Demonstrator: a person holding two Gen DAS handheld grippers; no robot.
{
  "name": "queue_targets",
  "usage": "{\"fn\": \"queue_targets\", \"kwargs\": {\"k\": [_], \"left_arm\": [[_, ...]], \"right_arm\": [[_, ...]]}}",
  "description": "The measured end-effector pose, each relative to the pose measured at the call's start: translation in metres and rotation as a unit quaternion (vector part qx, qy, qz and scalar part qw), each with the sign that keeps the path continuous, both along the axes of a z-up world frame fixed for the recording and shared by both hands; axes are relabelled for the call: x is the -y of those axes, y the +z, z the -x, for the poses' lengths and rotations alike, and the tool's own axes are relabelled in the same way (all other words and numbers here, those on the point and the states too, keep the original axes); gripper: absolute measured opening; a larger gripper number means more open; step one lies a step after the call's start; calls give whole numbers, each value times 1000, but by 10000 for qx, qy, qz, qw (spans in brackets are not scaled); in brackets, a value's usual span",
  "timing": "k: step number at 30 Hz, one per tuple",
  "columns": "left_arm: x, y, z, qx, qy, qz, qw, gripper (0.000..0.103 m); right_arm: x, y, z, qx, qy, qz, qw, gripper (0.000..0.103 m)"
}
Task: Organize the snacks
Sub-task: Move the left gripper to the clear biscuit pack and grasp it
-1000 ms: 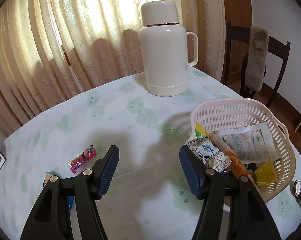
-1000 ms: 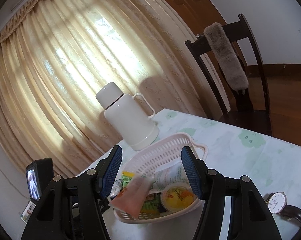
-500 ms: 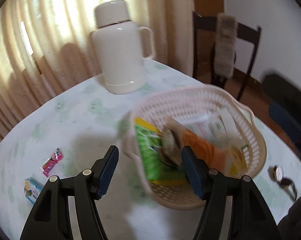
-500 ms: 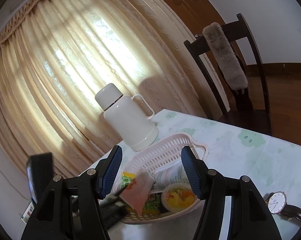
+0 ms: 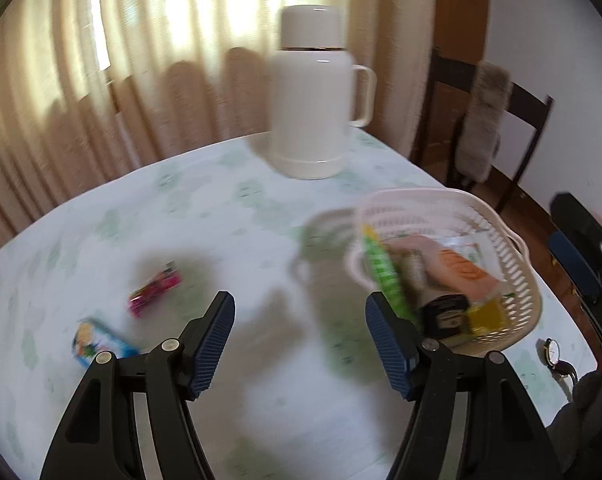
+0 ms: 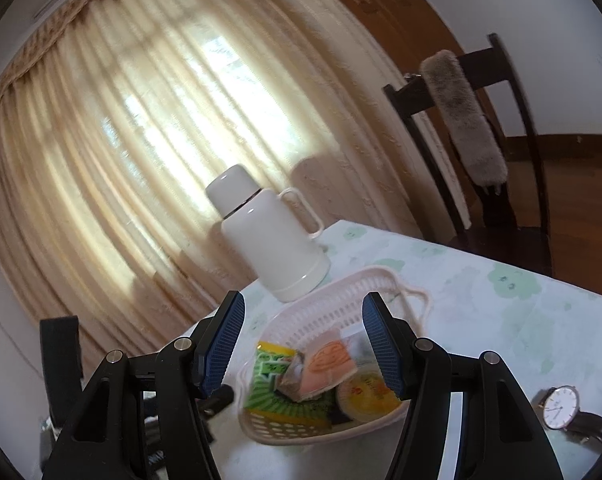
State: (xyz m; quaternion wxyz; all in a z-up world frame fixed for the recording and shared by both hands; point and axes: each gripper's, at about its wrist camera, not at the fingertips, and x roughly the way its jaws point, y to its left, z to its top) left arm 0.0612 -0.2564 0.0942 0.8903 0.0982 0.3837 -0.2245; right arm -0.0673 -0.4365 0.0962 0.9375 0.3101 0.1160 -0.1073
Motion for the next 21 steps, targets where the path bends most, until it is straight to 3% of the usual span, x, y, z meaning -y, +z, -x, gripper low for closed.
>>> {"fn": "queue_targets", "kwargs": {"k": [10, 21], "left_arm": [[-99, 11, -15, -34, 1062, 150, 9942, 68], [-180, -1, 3, -163, 1693, 82, 9854, 69]], "right_arm": [[-52, 5, -16, -12, 1085, 833, 9906, 63], [-98, -8, -30, -348, 2052, 1250, 9701, 64]]}}
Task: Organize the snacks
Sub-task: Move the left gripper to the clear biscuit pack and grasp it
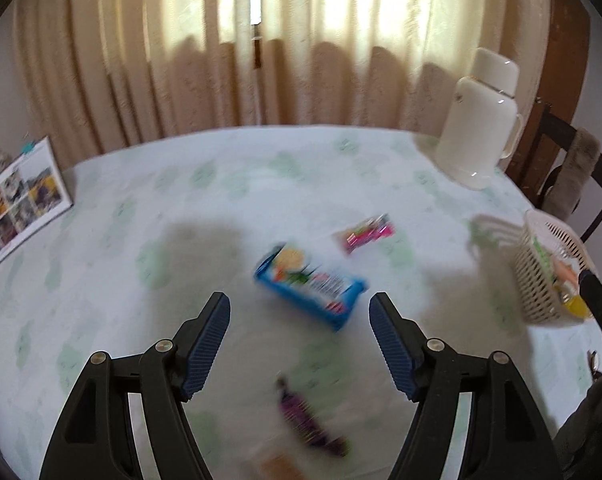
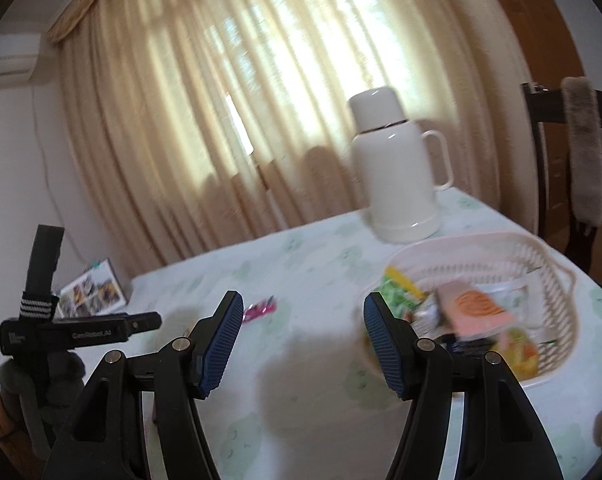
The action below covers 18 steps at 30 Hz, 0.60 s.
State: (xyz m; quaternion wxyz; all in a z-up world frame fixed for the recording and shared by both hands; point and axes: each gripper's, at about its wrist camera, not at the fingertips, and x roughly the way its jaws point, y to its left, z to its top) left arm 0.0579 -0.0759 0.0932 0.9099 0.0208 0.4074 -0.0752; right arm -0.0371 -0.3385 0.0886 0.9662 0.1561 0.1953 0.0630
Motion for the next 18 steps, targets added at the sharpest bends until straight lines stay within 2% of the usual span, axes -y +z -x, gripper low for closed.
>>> {"fn": "queue_targets", "kwargs": {"k": [9, 16, 18], "left_arm": [[-46, -43, 35, -653, 382, 81, 9971, 69], [-50, -69, 55, -1021, 335, 247, 9939, 69], [-50, -71, 61, -997, 329, 281, 9941, 73]], "right_arm": [[-34, -16, -12, -386, 552, 475, 9966, 64], [-49, -25, -16, -565, 824, 756, 9921, 64], [-51, -28, -18, -634, 854, 805, 9911, 64]]}}
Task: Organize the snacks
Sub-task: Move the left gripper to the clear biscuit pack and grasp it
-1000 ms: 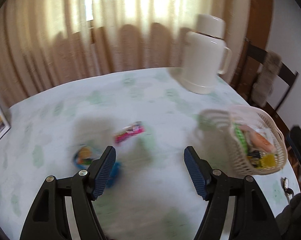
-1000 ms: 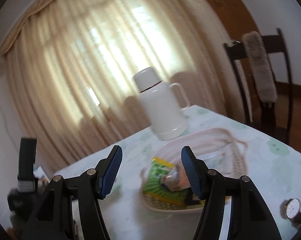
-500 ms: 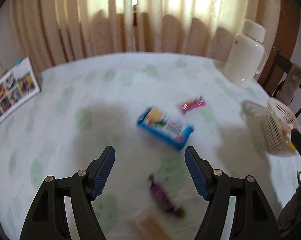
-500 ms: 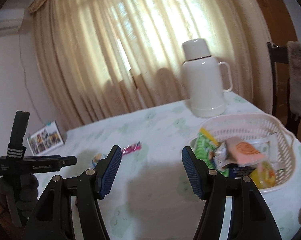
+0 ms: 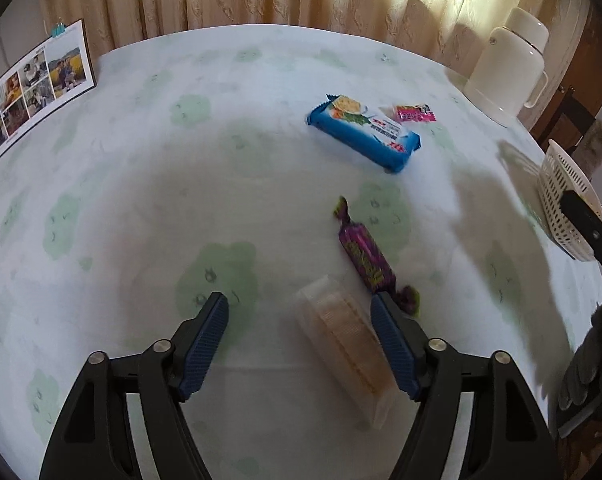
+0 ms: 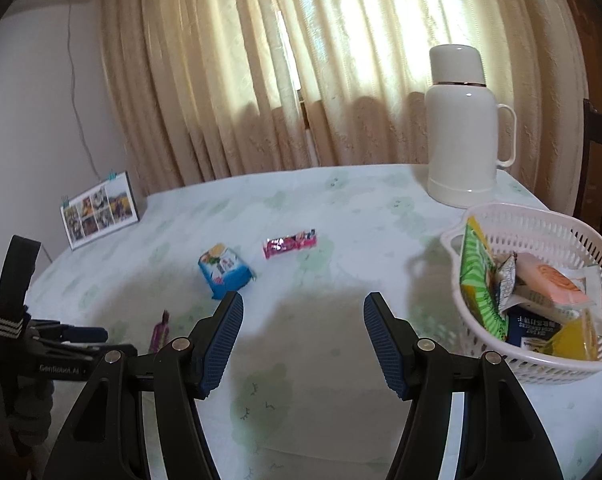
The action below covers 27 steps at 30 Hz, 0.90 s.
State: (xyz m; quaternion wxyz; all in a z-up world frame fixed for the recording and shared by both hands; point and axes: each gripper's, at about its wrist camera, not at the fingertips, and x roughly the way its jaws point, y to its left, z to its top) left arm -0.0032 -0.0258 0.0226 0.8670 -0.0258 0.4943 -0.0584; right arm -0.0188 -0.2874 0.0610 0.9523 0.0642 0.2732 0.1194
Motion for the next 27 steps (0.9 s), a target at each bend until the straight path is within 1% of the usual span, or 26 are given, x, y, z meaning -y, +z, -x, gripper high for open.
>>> {"fn": "queue_targets", "kwargs": {"k": [2, 9, 13, 14, 16, 18, 19, 23, 26, 27], "left_arm": [[0, 1, 5, 42, -8, 36, 10000, 73], [4, 0, 17, -8, -163, 145, 9998, 74], [12, -3, 21, 69, -228, -64, 9997, 72], [12, -4, 21, 84, -217, -109, 9997, 70], [14, -3, 22, 121, -268, -142, 9995, 61], [14, -2, 24, 145, -367, -93, 9992, 41], [15, -1, 25, 150, -427, -55, 9990, 37], [13, 1, 25, 222, -488, -17, 9986, 34], [3, 4, 22, 277, -356, 25, 9990, 27], [-2, 6, 21, 315, -284, 56, 9991, 27]], "right_arm": [[-2, -3, -2, -68, 1, 32, 10000, 64], [-7, -9, -7, -194, 65, 161, 9997, 64], [-11, -11, -7, -242, 138, 238, 9993, 64], [-12, -11, -7, -245, 153, 252, 9993, 64], [-12, -11, -7, -238, 168, 267, 9992, 64], [-13, -11, -7, -246, 162, 257, 9992, 64], [-13, -12, -7, -251, 162, 251, 9992, 64], [-12, -11, -6, -274, 163, 209, 9993, 64], [-10, -12, -8, -311, 142, 159, 9993, 64], [-9, -12, -8, -322, 135, 158, 9993, 64]]}}
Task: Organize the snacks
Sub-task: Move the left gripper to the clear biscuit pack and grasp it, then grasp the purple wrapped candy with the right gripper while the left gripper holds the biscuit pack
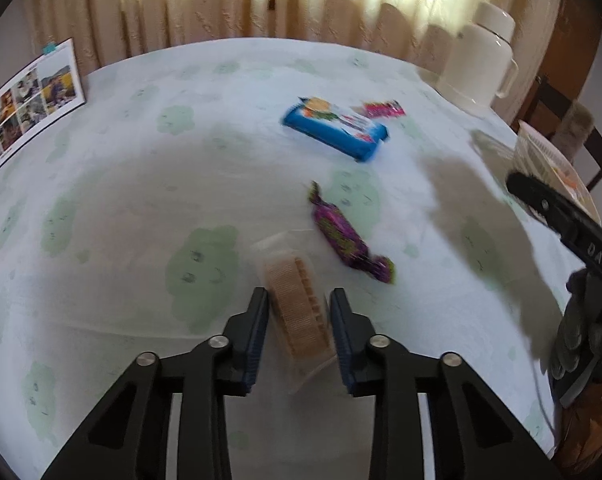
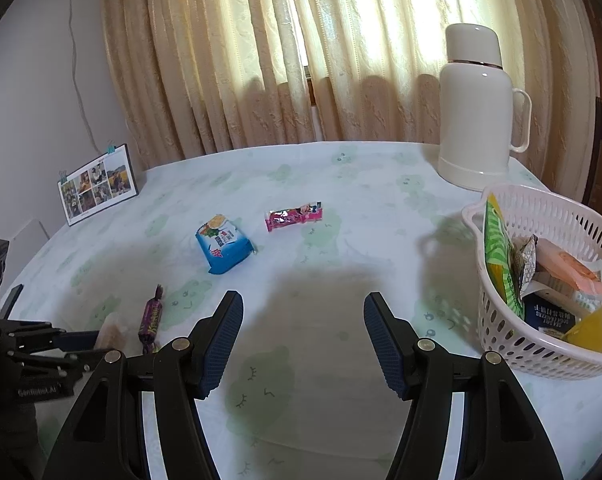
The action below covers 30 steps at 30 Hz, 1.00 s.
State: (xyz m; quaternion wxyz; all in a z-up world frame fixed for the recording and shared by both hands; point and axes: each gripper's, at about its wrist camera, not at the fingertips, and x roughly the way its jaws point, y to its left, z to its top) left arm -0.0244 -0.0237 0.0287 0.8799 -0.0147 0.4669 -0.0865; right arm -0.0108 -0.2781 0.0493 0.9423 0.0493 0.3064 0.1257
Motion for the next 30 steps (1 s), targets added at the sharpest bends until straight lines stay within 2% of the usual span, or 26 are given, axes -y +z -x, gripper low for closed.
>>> {"fn": "queue_targets", "kwargs": {"k": [6, 9, 12, 17, 21, 25, 27, 30], "left_arm": [[-24, 11, -4, 265, 275, 138, 9992, 21], [-30, 12, -5, 316, 258, 195, 9990, 20], [-34, 7, -7, 209, 205, 310, 9991, 20], [-43, 6, -7, 222, 276, 441, 9984, 22], [-51, 6, -7, 263, 405, 491, 9976, 39], [-57, 7, -7, 254, 488, 585, 9968, 39], [-59, 7, -7, 250, 510, 572, 9967, 39], [-59, 5, -8, 223, 543, 509, 9970, 39]], "right_arm": [[-3, -2, -2, -84, -21, 55, 9999, 64], [-10, -5, -5, -269, 48, -71, 9996, 64], [-31, -7, -6, -413, 293, -50, 9987, 64], [-88, -7, -6, -554, 1077, 80, 9926, 62], [-129, -16, -11, -790, 1611, 311, 9833, 47], [-154, -26, -19, -960, 1610, 723, 9796, 36], [-159, -31, -25, -1073, 1573, 835, 9782, 32], [-165, -33, -24, -965, 1501, 1086, 9779, 31]]}}
